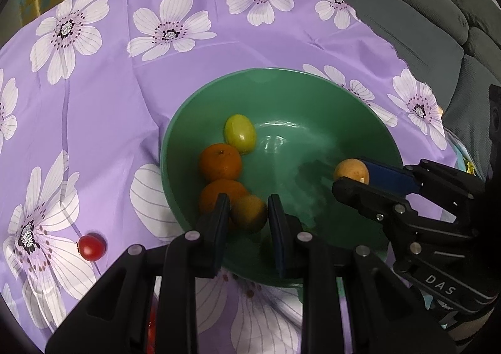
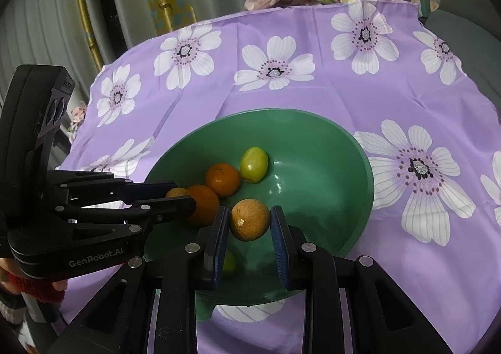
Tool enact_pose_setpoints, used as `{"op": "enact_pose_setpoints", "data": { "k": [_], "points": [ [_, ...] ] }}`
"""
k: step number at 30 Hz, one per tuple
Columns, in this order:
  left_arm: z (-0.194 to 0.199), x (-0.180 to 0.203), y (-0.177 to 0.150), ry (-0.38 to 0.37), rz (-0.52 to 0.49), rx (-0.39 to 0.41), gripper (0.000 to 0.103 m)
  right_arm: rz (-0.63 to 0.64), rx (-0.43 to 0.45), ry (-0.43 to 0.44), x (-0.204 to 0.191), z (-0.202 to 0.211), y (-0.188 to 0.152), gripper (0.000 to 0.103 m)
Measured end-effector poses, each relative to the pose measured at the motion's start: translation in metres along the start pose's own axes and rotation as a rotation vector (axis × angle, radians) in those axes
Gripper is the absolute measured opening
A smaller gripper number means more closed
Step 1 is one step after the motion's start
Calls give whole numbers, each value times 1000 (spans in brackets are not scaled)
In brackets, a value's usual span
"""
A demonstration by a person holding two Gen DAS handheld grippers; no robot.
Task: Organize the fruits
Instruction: 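Carry both small yellow fruits into the green bowl and open both tools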
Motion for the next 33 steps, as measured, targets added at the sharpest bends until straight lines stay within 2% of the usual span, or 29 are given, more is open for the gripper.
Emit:
{"op": "enact_pose_setpoints", "data": {
  "k": [4, 7, 9, 17, 20, 25, 27, 29, 30, 33],
  "points": [
    [1, 0, -1, 8, 3, 4, 26, 0, 0, -5, 0, 0, -1, 29],
    [5, 2, -2, 14, -8, 12, 31, 1, -4, -6, 1, 0, -3, 29],
    [7, 2, -2, 15, -12, 18, 38, 5, -7, -8, 2, 2, -4, 29],
    [25, 3, -3, 33, -19, 54, 44, 2, 3, -11, -3, 10, -2, 32],
    [35, 3, -5, 44, -22, 71, 53, 9, 13, -7, -6, 16, -1, 39],
    [52, 3, -13, 68, -32, 89, 58, 21, 22, -11, -13, 22, 0, 42],
    [57, 3, -16, 76, -33, 92, 59, 24, 26, -16, -17, 25, 0, 52],
    [61, 1, -21, 91, -30, 92, 64, 28, 29, -20, -20, 27, -1, 56],
    [64, 0, -24, 103, -28, 93, 69, 30, 28, -19, -21, 28, -1, 56],
    [71, -6, -32, 127, -14, 98, 72, 38, 26, -20, -25, 30, 0, 57]
  ]
}}
Point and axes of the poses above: each gripper's, at about its wrist camera, not at the fingertips, and z roughly against the way its jaws point, x to its right, y to its top, the point moved 4 cm from there along -z, roughly the way its jaws point, and after that the axes turned 12 degrees about -z, right-handed, at the moved point
